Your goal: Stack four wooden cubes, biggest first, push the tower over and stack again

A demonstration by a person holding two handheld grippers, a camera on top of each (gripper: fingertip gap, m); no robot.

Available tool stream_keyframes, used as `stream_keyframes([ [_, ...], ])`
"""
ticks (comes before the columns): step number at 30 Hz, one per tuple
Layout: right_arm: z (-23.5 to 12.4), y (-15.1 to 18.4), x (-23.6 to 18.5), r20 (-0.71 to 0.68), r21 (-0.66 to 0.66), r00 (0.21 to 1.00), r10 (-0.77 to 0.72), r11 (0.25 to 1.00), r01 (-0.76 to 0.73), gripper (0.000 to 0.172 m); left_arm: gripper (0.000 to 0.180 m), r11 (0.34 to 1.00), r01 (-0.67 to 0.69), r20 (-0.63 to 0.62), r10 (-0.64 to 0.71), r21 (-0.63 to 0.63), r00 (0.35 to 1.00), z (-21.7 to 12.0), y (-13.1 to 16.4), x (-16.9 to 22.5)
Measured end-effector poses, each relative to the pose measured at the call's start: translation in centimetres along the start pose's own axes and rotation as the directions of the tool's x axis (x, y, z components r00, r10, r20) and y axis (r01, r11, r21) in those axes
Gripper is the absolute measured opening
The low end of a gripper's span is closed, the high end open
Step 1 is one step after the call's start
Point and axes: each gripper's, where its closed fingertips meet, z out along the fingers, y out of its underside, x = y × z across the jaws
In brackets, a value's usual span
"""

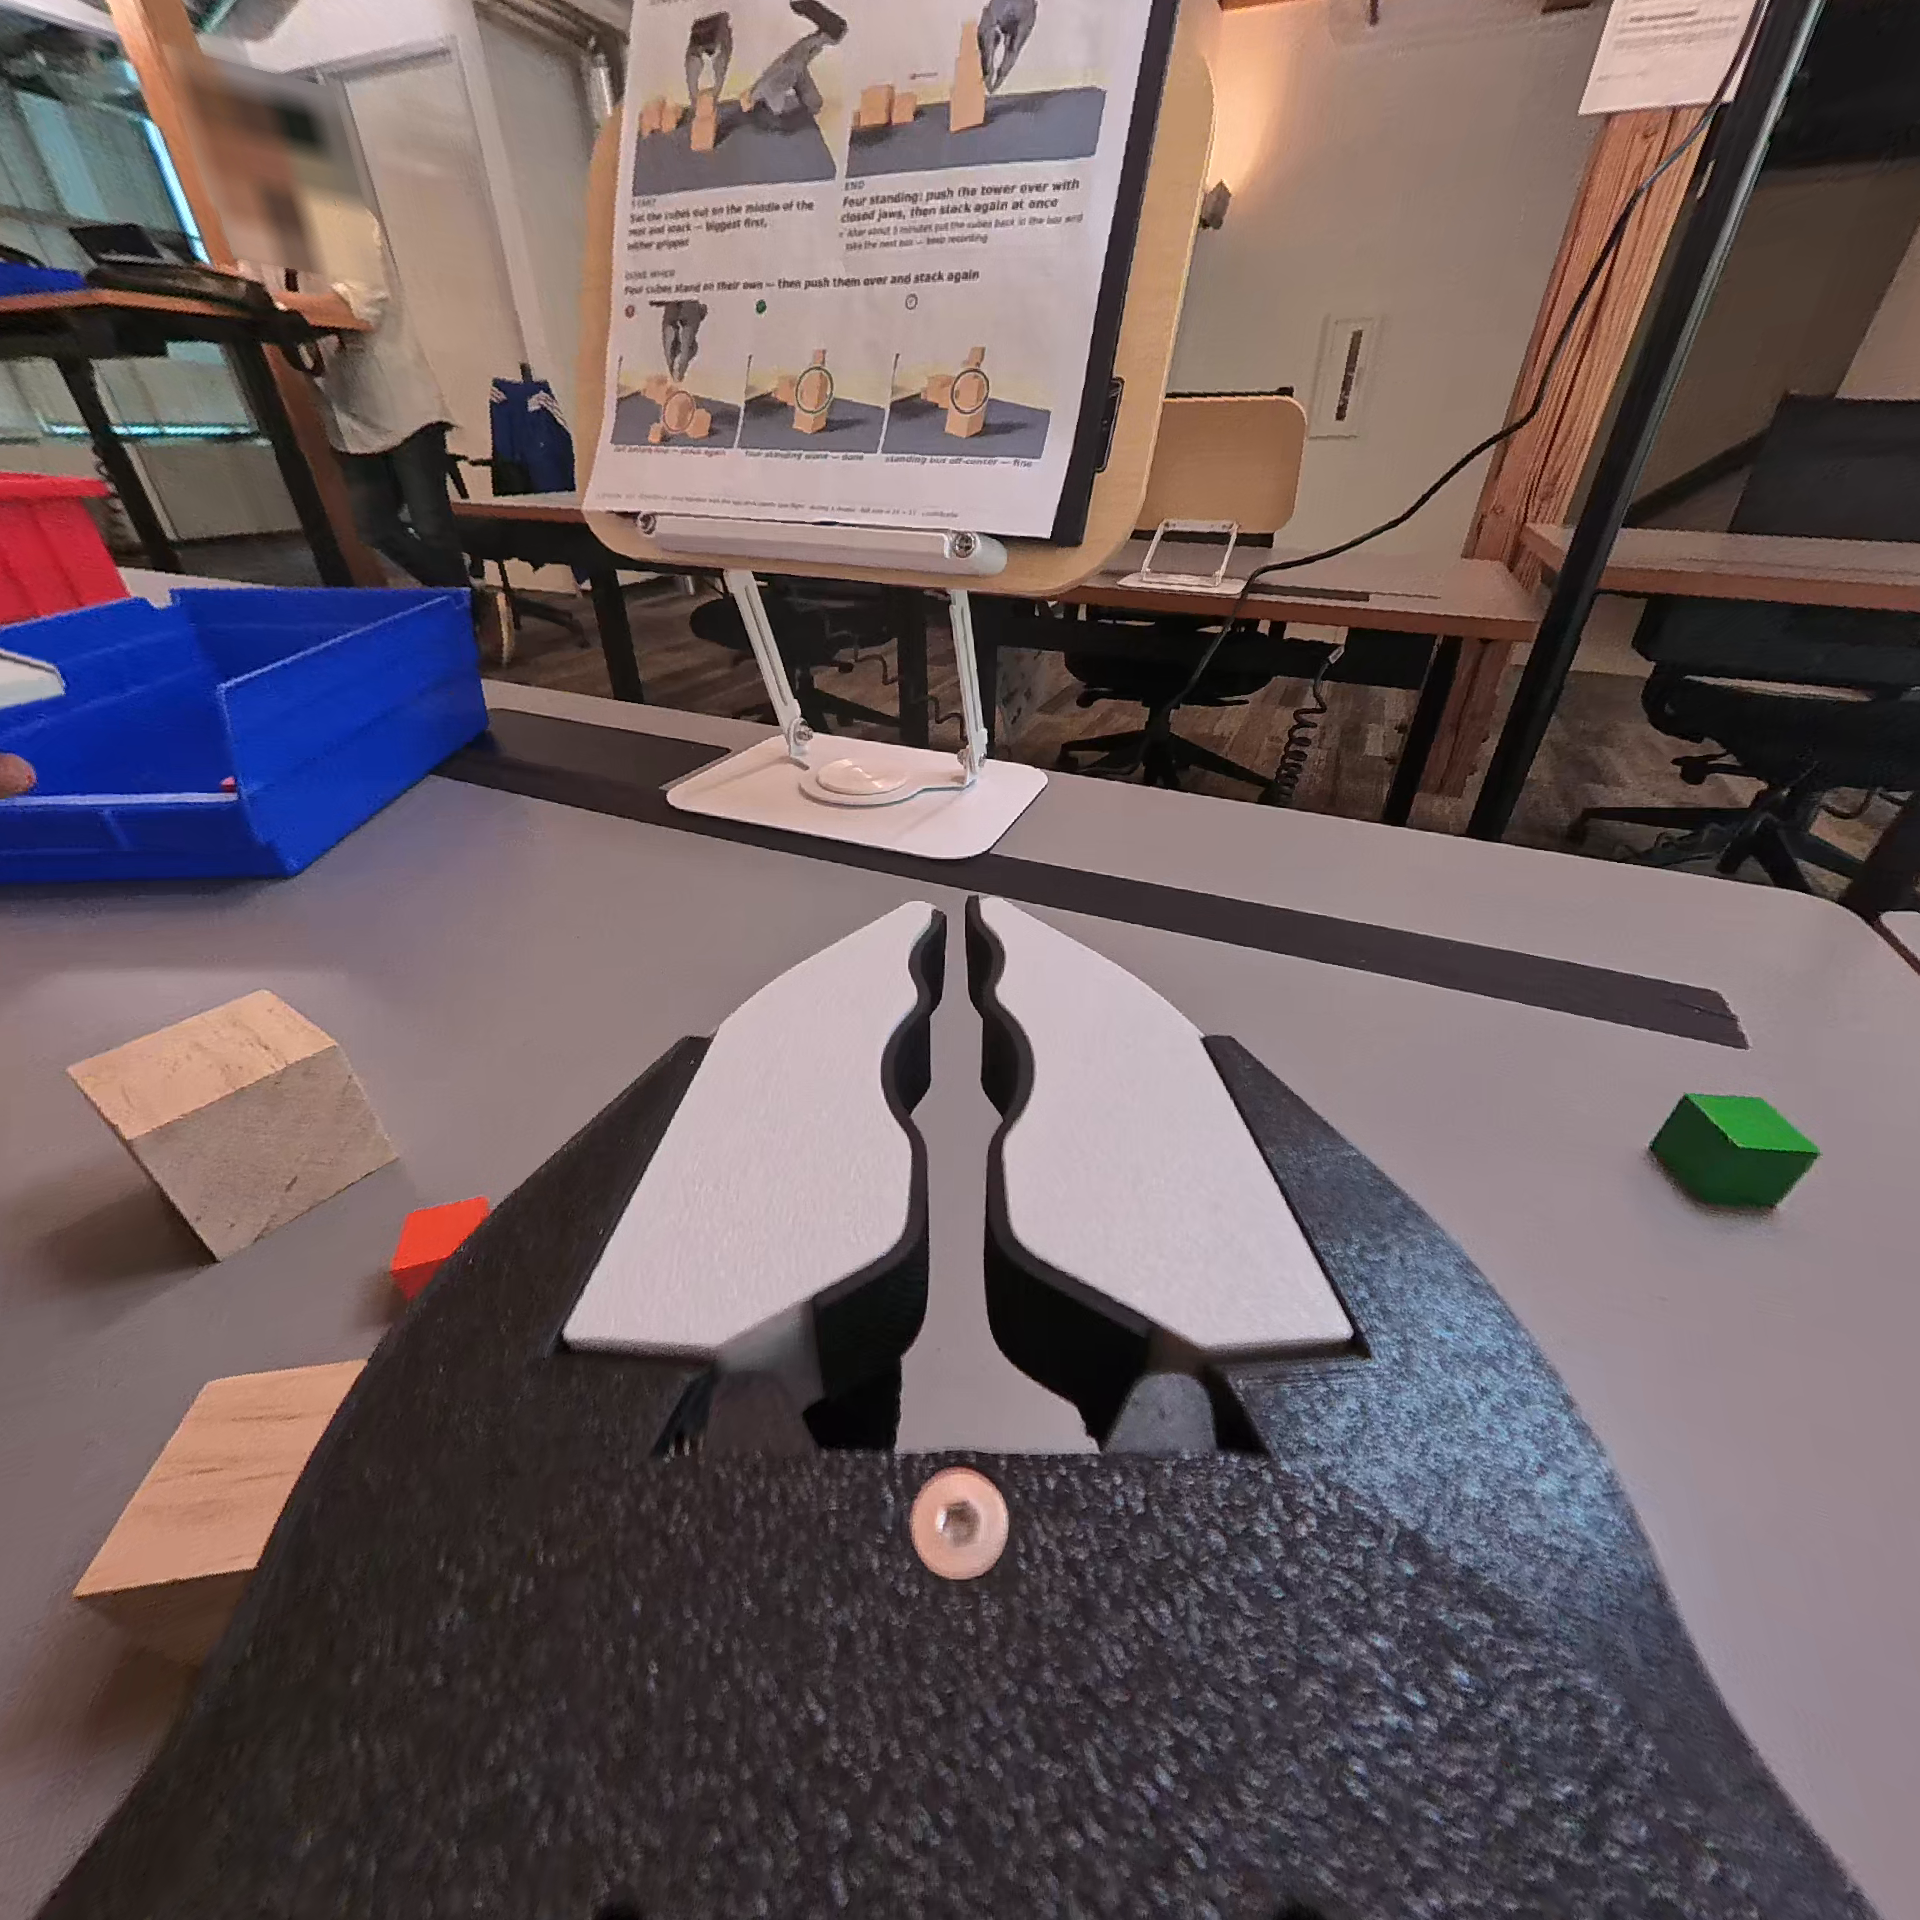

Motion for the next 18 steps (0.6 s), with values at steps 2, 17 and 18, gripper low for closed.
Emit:
stream_keyframes([
  [2, 0.0, 0.1, -0.1, 0.001, -0.001, 1.000, -0.003, 1.000, 0.003, 0.004, 0.000, 0.998, -0.032, 0.065, 0.029, 0.050, 0.997, -0.3, -0.4, -1.5],
  [17, 0.7, 1.6, -2.1, 0.067, -0.061, 0.997, -0.050, 0.997, 0.054, 0.000, 0.000, 0.998, -0.041, 0.193, 0.030, 0.056, 0.981, -0.7, -0.3, -4.2],
  [18, 0.9, 1.8, -2.6, 0.088, -0.071, 0.995, -0.052, 0.996, 0.059, 0.000, 0.000, 0.997, -0.056, 0.208, 0.045, 0.049, 0.977, -0.6, -0.2, -4.4],
])
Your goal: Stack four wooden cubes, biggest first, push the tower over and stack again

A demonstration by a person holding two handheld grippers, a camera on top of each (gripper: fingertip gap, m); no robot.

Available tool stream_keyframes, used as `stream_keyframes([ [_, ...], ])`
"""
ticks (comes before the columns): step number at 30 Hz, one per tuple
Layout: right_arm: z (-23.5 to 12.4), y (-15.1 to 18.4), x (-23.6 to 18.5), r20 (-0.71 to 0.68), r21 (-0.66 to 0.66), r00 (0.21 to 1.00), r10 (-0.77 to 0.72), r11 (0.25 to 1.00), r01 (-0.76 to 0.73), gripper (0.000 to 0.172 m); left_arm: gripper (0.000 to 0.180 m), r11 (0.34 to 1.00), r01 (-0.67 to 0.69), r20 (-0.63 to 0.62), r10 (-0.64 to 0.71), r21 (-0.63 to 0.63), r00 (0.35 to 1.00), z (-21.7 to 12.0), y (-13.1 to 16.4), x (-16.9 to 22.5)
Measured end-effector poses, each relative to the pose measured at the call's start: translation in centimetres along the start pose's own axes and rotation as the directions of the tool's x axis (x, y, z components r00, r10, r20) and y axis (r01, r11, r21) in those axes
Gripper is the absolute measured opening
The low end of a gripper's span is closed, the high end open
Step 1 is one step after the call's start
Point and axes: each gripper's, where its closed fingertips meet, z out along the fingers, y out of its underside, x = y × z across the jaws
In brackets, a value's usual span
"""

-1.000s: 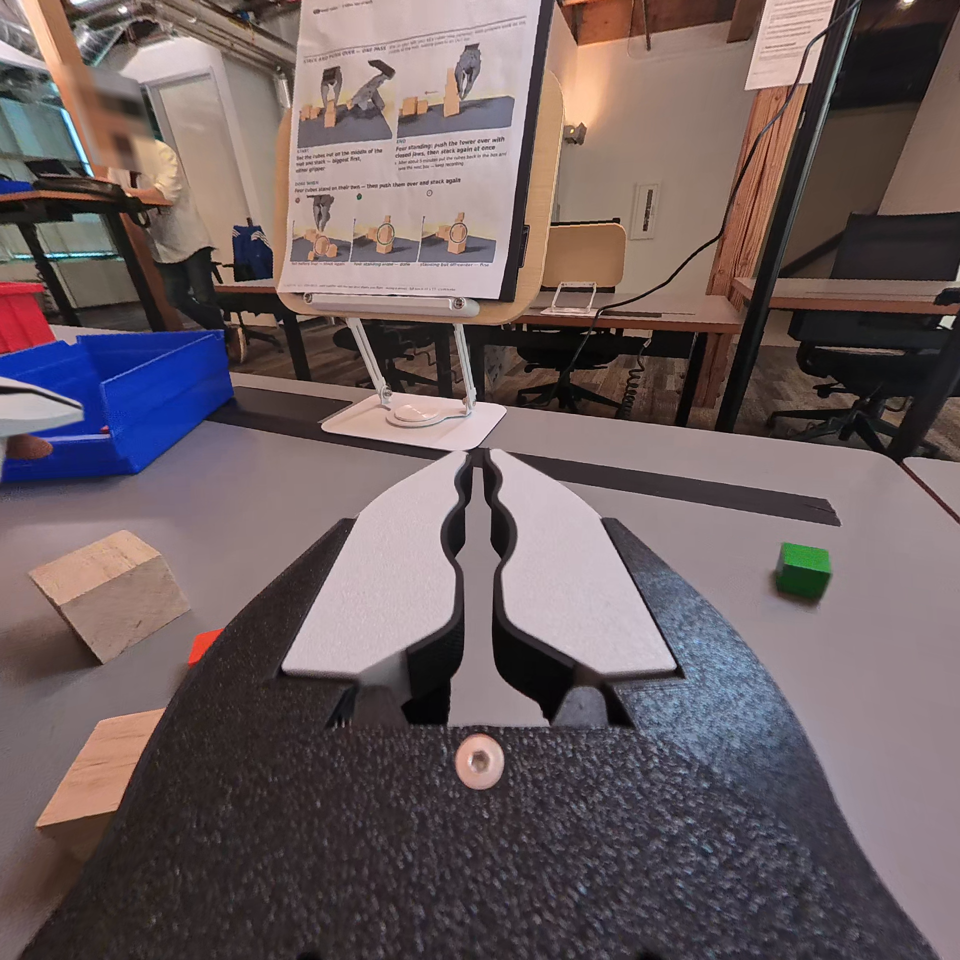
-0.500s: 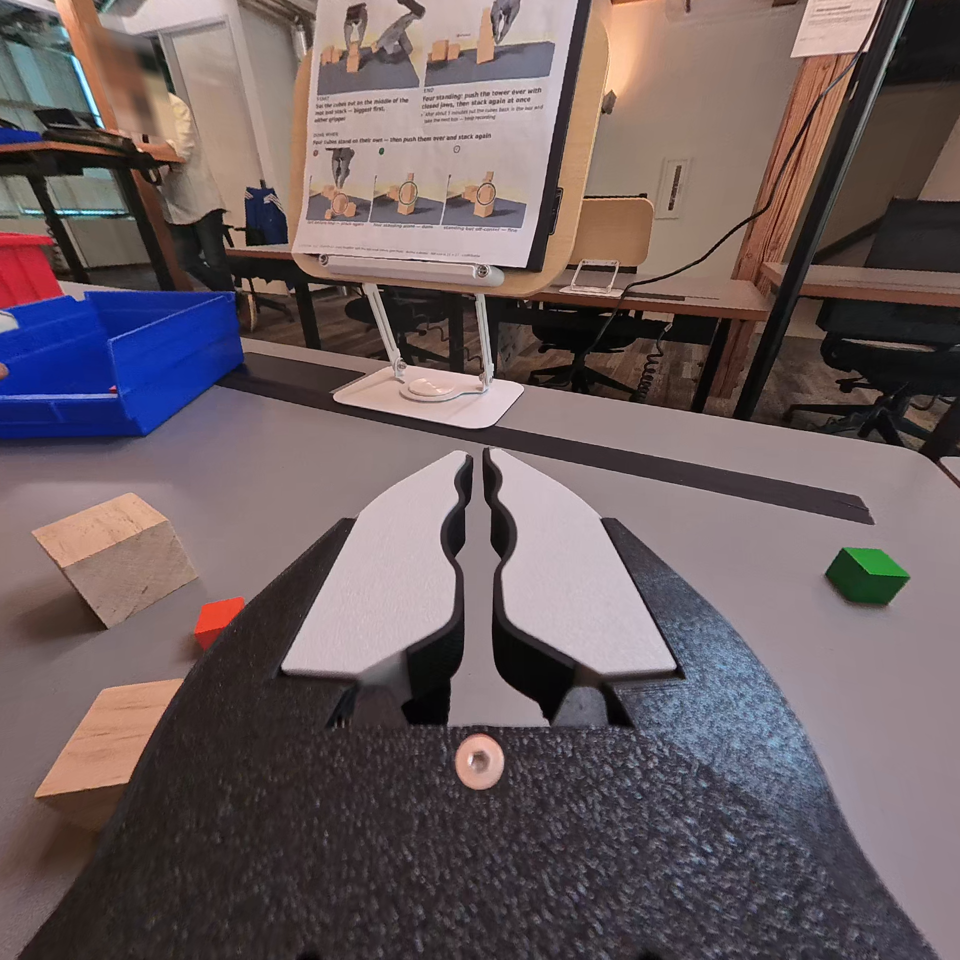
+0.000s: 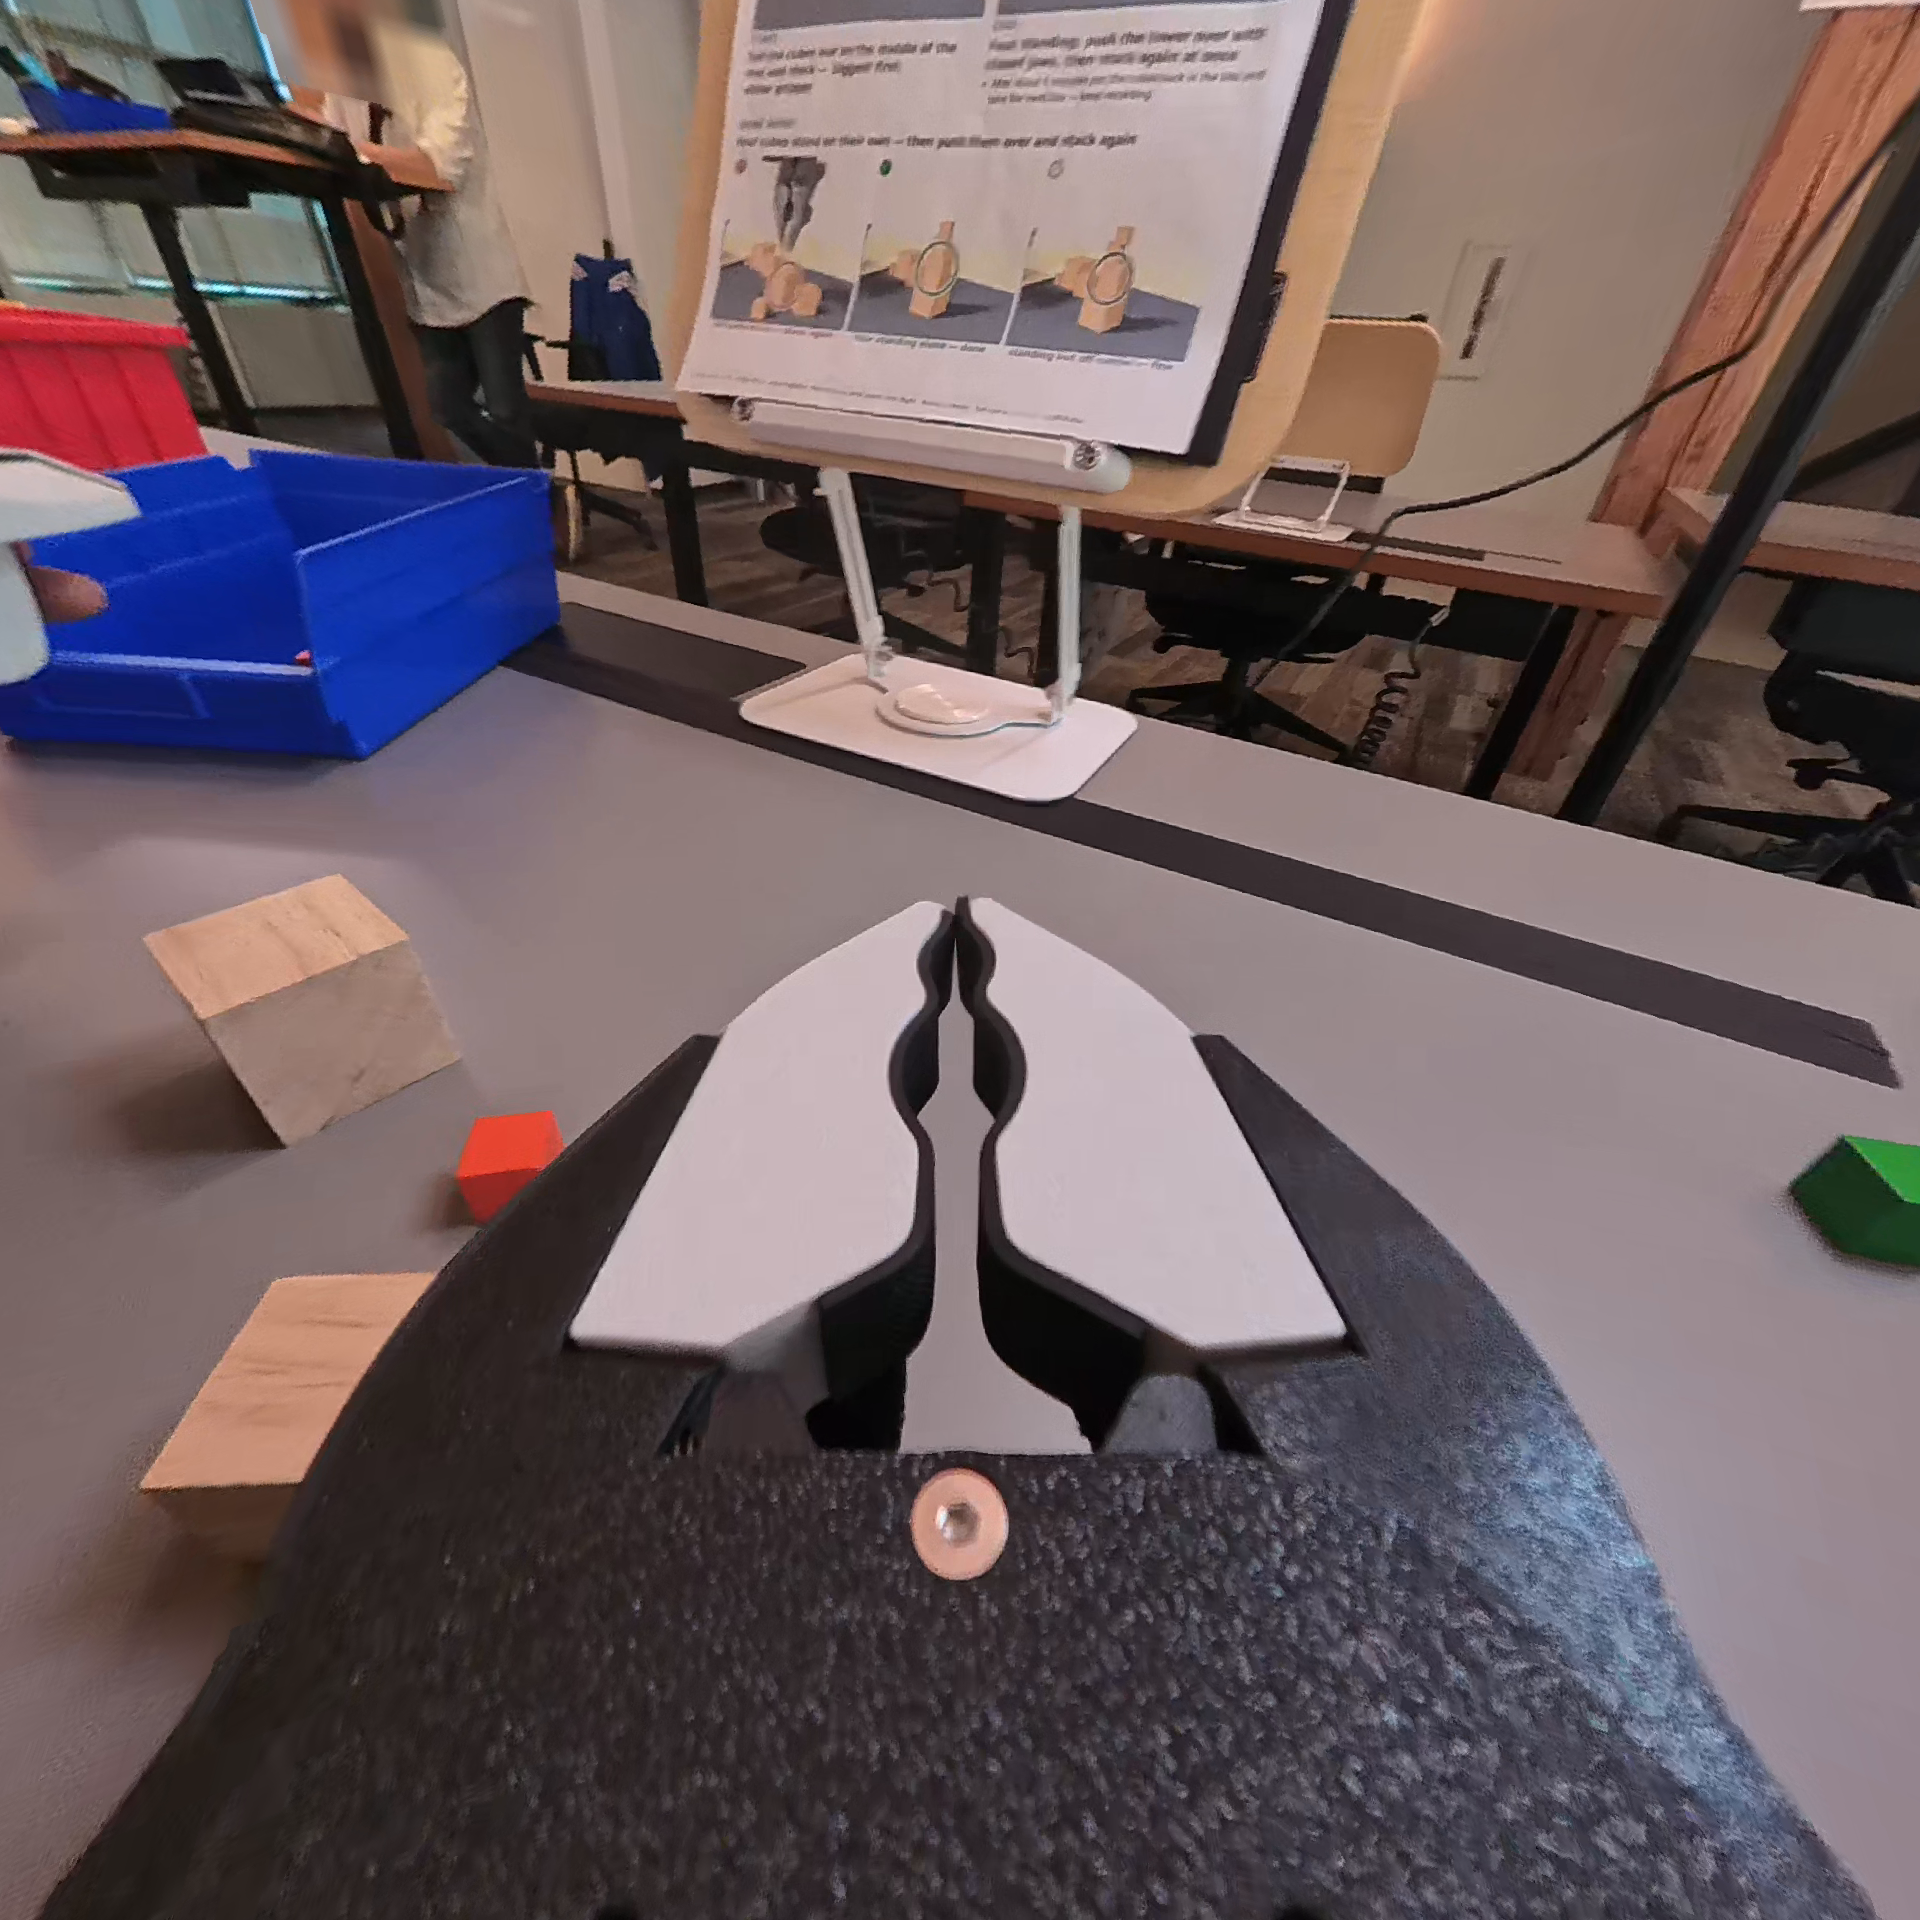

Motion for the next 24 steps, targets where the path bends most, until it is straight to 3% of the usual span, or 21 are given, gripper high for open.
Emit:
stream_keyframes([
  [6, 1.3, -0.8, -3.3, 0.138, -0.043, 0.990, -0.004, 0.999, 0.010, 0.007, 0.000, 1.000, -0.006, 0.011, 0.006, -0.021, 1.000, 0.2, 0.4, -0.2],
  [10, 2.3, -1.3, -7.6, 0.291, -0.085, 0.953, -0.078, 0.991, 0.107, 0.032, 0.000, 1.000, -0.002, 0.005, 0.002, -0.023, 1.000, 0.2, 0.5, -0.1],
  [13, 2.8, -0.3, -12.0, 0.473, -0.160, 0.876, -0.091, 0.969, 0.187, 0.051, 0.000, 1.000, -0.001, -0.002, 0.001, -0.022, 1.000, 0.2, 0.4, 0.1],
  [16, 3.5, 1.7, -15.8, 0.616, -0.256, 0.784, -0.081, 0.920, 0.296, 0.070, 0.000, 1.000, -0.002, -0.011, 0.002, -0.023, 1.000, 0.1, 0.4, 0.3],
  [21, 5.0, 4.2, -20.1, 0.757, -0.283, 0.636, -0.150, 0.802, 0.526, 0.086, 0.000, 1.000, 0.001, -0.024, -0.002, -0.029, 1.000, 0.2, 0.6, 0.5],
  [24, 6.5, 6.1, -20.8, 0.782, -0.319, 0.597, -0.181, 0.707, 0.632, 0.082, 0.000, 0.999, 0.004, -0.032, -0.005, -0.032, 0.999, 0.2, 0.6, 0.6],
])
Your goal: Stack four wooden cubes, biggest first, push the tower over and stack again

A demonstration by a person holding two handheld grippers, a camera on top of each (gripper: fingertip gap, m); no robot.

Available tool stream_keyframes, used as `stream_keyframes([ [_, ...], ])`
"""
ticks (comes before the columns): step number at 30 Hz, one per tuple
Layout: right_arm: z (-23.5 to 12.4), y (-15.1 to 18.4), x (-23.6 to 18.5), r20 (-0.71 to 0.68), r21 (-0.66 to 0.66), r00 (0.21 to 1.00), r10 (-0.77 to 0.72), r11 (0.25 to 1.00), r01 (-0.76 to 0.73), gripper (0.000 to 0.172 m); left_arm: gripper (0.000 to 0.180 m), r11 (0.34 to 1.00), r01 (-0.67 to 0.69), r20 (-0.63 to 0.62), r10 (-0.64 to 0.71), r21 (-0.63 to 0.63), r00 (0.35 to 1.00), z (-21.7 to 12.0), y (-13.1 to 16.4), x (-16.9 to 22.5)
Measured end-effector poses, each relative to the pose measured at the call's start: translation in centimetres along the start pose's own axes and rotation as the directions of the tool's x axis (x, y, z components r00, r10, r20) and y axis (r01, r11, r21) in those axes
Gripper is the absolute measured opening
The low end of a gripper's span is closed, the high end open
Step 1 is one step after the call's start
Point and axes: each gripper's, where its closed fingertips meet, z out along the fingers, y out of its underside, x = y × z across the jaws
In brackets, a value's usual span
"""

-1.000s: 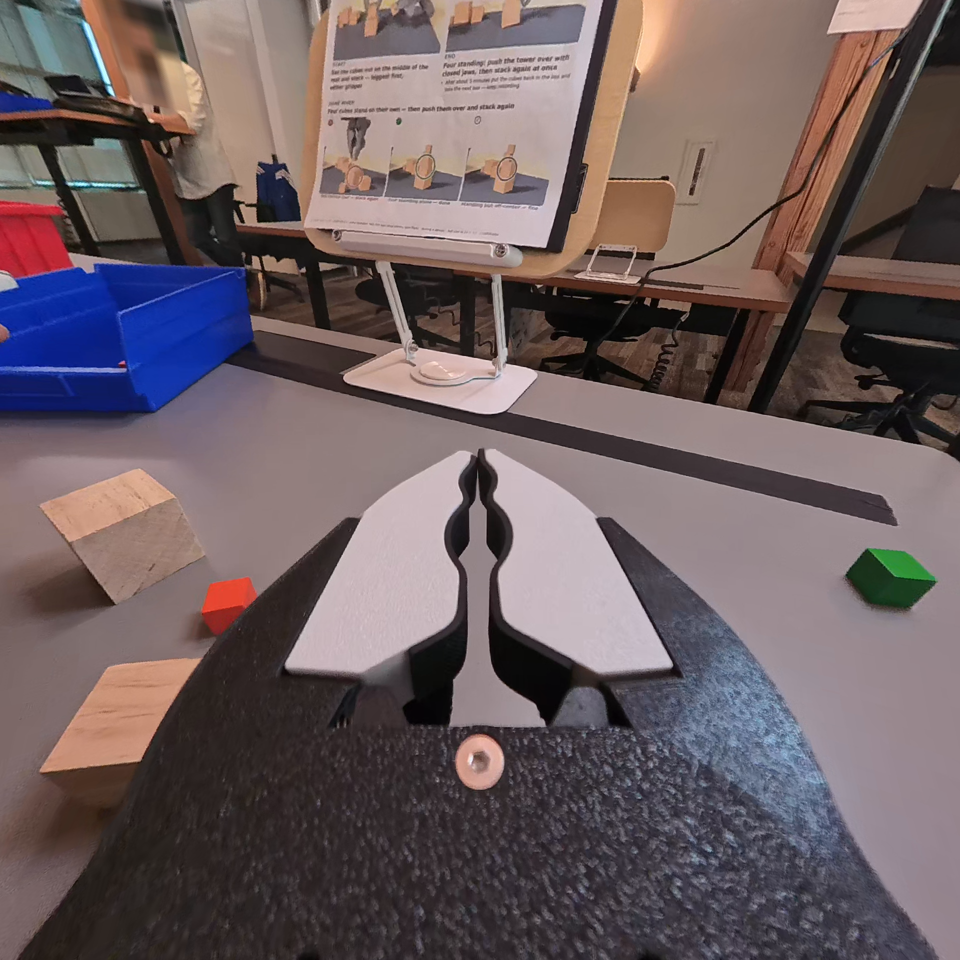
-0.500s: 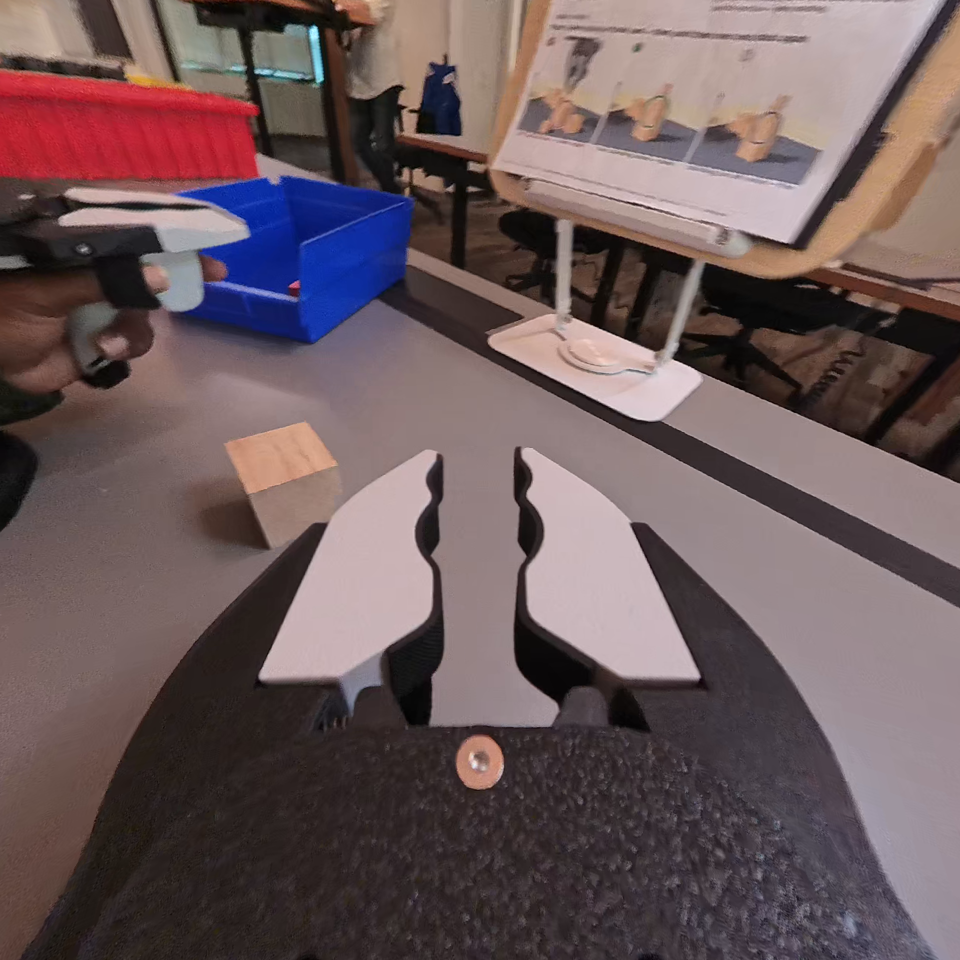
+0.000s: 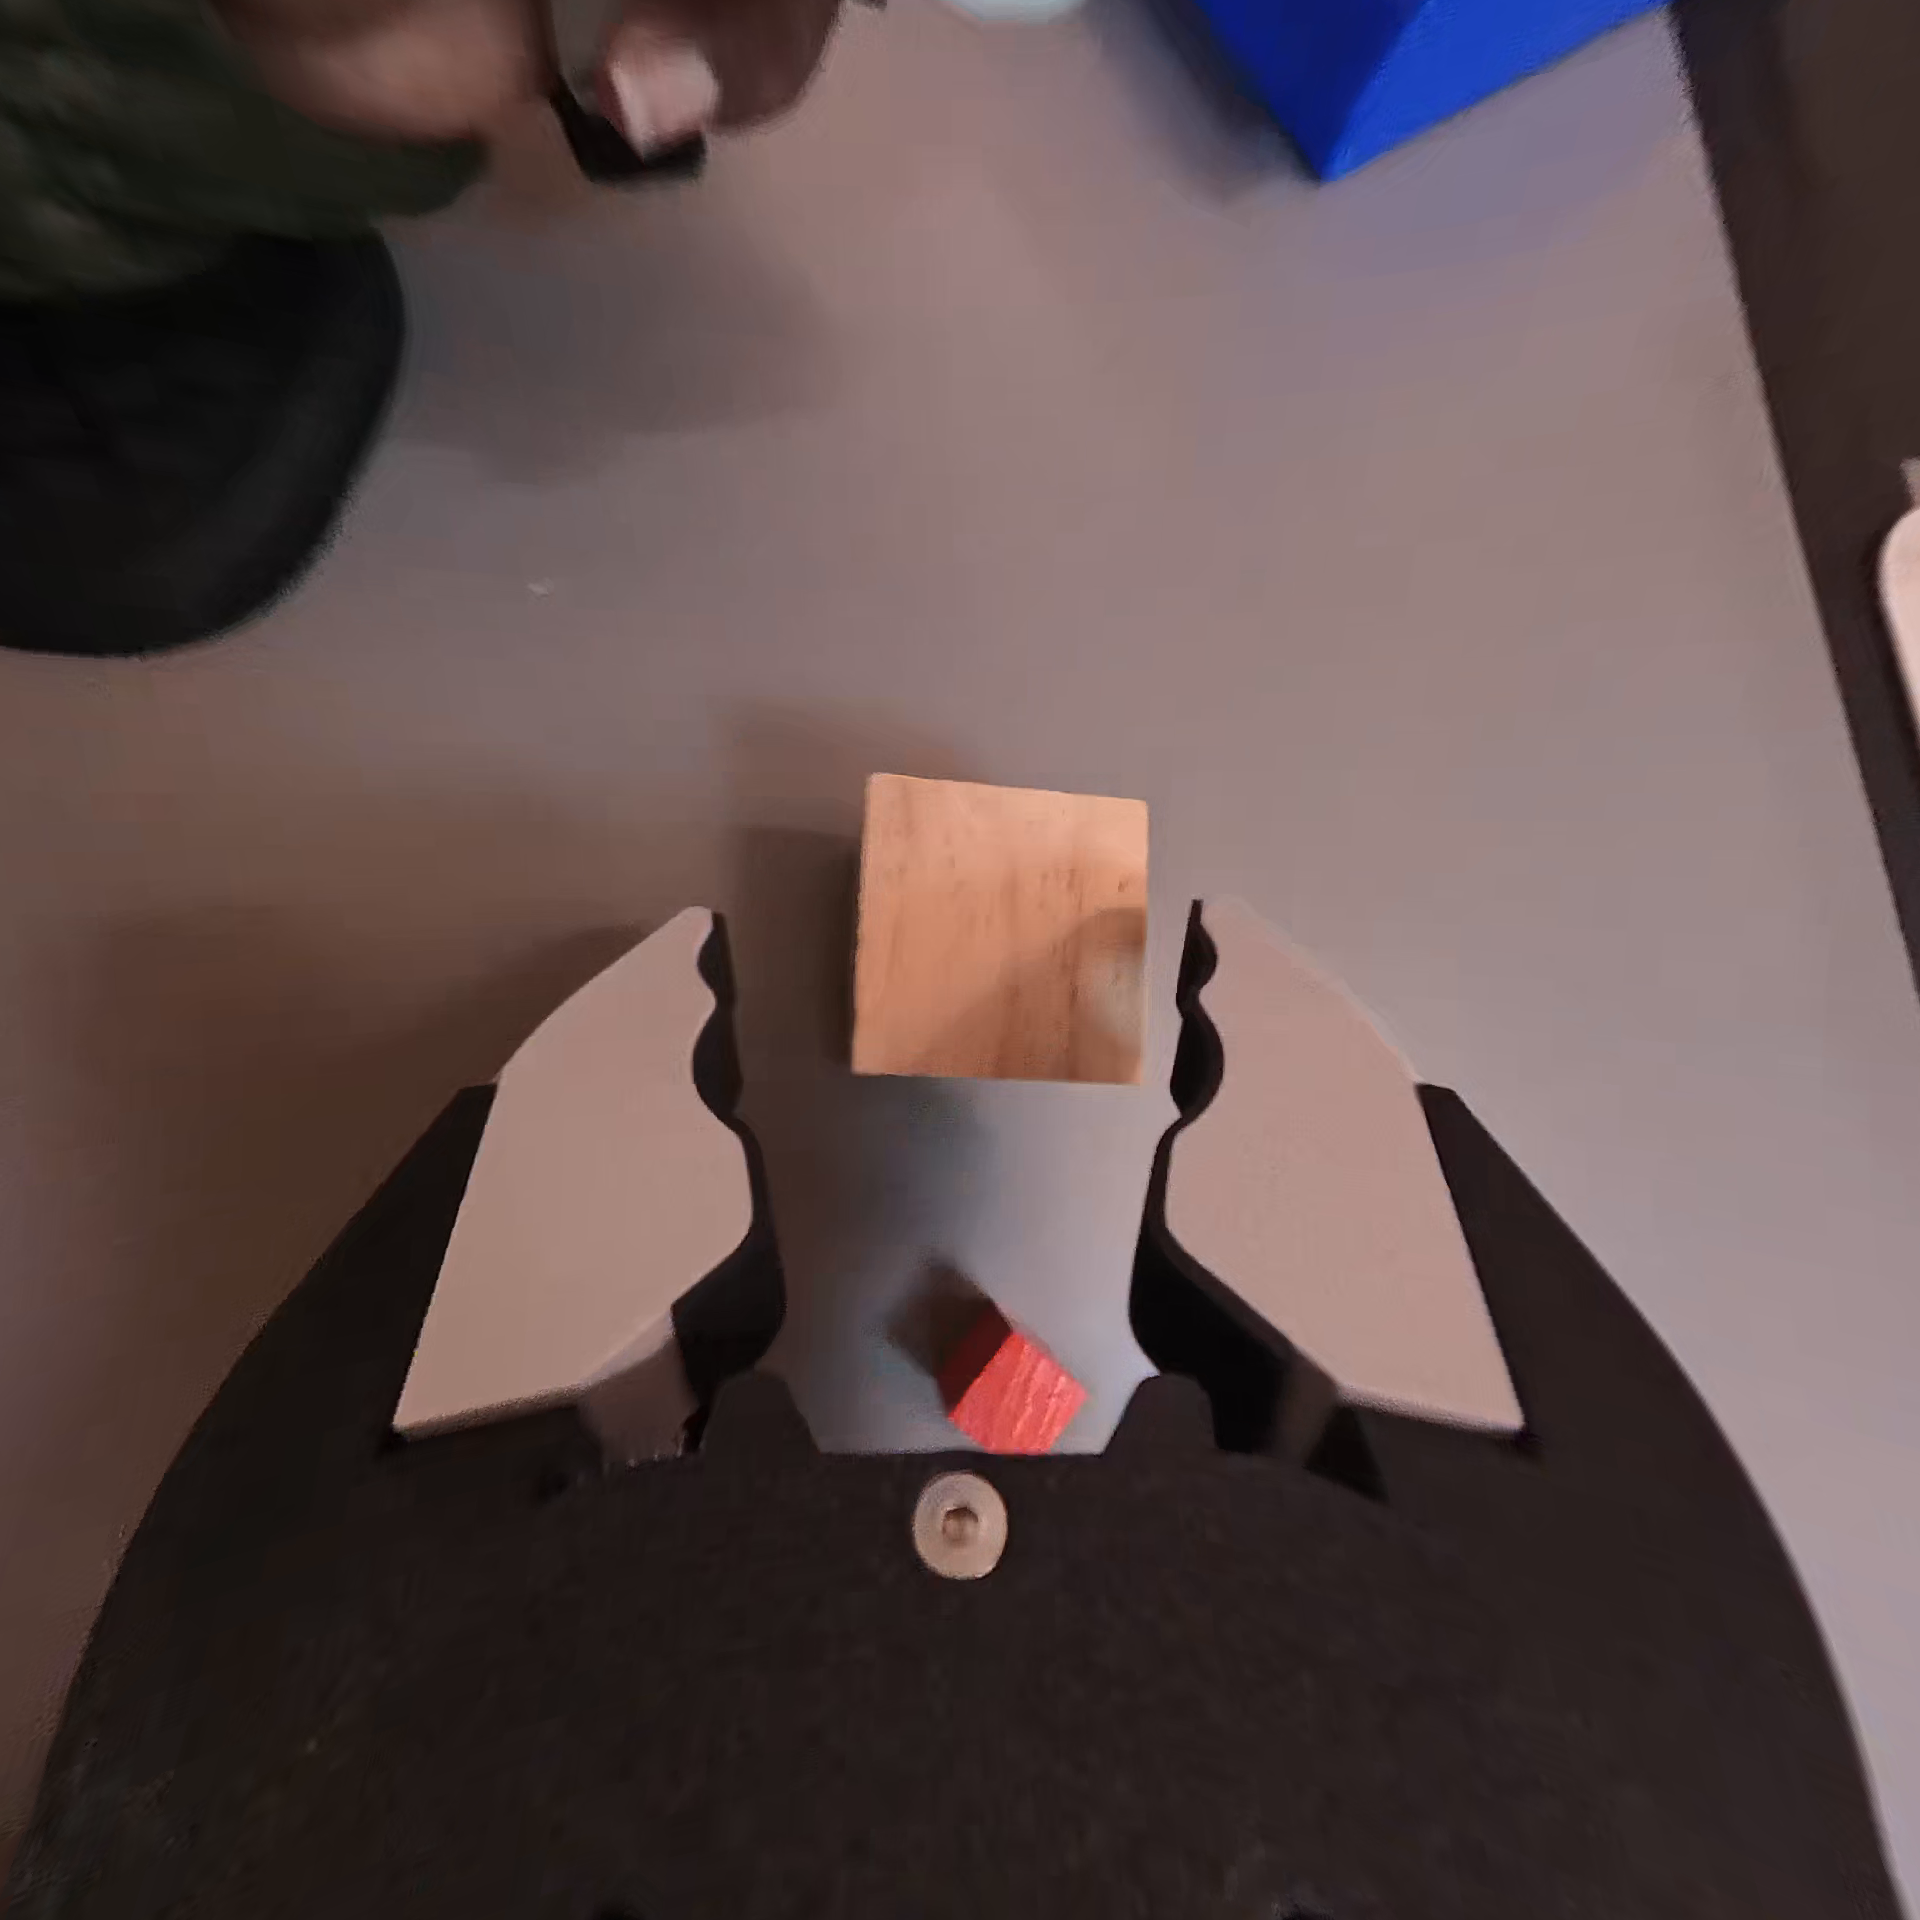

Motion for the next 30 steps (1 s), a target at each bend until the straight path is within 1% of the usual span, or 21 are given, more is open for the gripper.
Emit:
stream_keyframes([
  [2, 1.0, 0.6, 0.8, 0.003, -0.047, 1.000, -0.008, 0.999, 0.008, 0.060, 0.000, 1.000, 0.005, -0.004, -0.005, -0.001, 1.000, 0.0, 0.1, 0.0],
  [3, 1.0, 0.6, 0.9, 0.032, -0.039, 0.999, -0.008, 0.999, 0.009, 0.059, 0.000, 1.000, 0.008, -0.007, -0.008, -0.001, 1.000, 0.0, 0.1, 0.0],
  [5, 0.4, 0.7, 1.8, 0.049, -0.031, 0.998, -0.038, 0.999, 0.039, 0.059, 0.000, 1.000, 0.016, -0.015, -0.016, 0.000, 1.000, 0.0, 0.0, 0.1],
  [9, -3.0, 0.9, 4.6, 0.118, 0.045, 0.987, -0.108, 0.994, 0.104, 0.058, 0.000, 0.999, 0.038, -0.041, -0.038, -0.002, 0.998, 0.1, 0.0, 0.3],
  [12, -4.8, 2.9, 8.3, 0.110, 0.042, 0.989, -0.098, 0.995, 0.094, 0.058, 0.000, 0.999, 0.050, -0.058, -0.050, -0.005, 0.997, 0.2, 0.1, 0.4],
  [15, -5.0, 5.3, 10.7, 0.103, 0.020, 0.992, -0.071, 0.997, 0.069, 0.058, 0.000, 0.998, 0.057, -0.063, -0.057, -0.007, 0.996, 0.3, 0.1, 0.3],
  [18, -4.5, 6.7, 11.3, 0.113, 0.023, 0.992, -0.057, 0.998, 0.054, 0.058, 0.000, 0.998, 0.061, -0.066, -0.061, -0.015, 0.996, 0.4, 0.4, 0.3],
  [26, -3.9, 8.2, 10.7, 0.165, 0.049, 0.985, -0.047, 0.998, 0.040, 0.058, 0.000, 0.997, 0.064, -0.080, -0.067, -0.039, 0.995, 0.6, 1.0, 0.5],
  [30, -3.8, 8.3, 10.6, 0.169, 0.063, 0.984, -0.058, 0.997, 0.048, 0.058, 0.000, 0.997, 0.066, -0.092, -0.071, -0.048, 0.993, 0.7, 1.2, 0.7],
])
